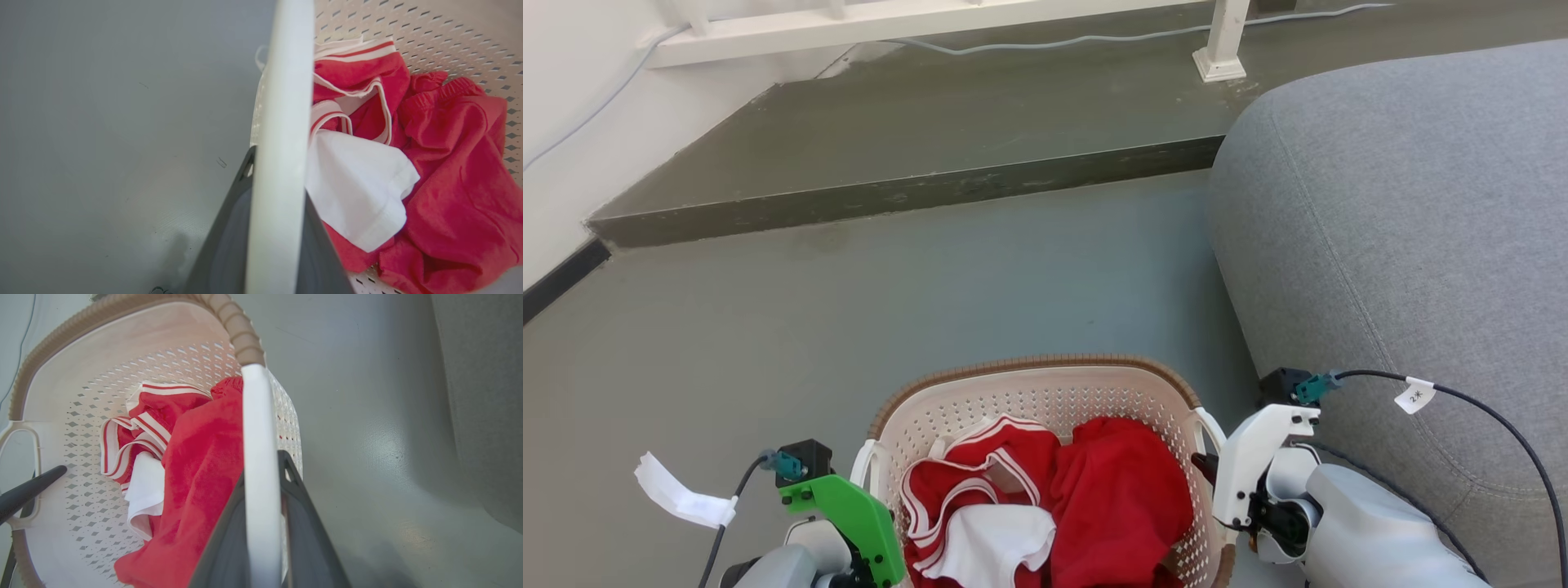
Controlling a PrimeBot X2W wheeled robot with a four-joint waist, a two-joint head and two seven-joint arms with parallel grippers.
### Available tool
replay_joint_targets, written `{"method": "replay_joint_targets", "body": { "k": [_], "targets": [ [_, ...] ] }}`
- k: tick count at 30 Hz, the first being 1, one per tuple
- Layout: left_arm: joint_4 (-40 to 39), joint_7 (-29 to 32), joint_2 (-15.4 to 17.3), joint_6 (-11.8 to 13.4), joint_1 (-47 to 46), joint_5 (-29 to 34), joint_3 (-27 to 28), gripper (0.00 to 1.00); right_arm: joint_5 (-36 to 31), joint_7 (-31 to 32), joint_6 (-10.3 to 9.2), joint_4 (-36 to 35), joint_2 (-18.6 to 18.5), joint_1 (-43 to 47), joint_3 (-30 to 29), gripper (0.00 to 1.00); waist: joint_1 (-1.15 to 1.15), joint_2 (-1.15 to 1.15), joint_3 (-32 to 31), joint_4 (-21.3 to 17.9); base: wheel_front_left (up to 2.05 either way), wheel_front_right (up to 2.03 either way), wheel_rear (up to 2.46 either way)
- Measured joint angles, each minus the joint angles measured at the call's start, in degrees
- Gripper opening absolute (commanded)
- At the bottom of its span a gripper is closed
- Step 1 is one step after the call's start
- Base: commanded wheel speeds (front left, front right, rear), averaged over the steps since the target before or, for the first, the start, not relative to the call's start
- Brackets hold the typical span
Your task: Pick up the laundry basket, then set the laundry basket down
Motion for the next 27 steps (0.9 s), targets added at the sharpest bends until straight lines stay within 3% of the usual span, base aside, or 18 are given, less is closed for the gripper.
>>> {"method": "replay_joint_targets", "body": {
  "k": [27],
  "targets": [
    [-0.74,-0.55,0.07,0.0,0.0,-1.14,-1.03,0.0,1.3,-0.16,0.0,0.05,-0.27,-0.02,0.64,0.0,0.0,0.0,0.73,-0.23,0.0,0.0,0.0]
  ]
}}
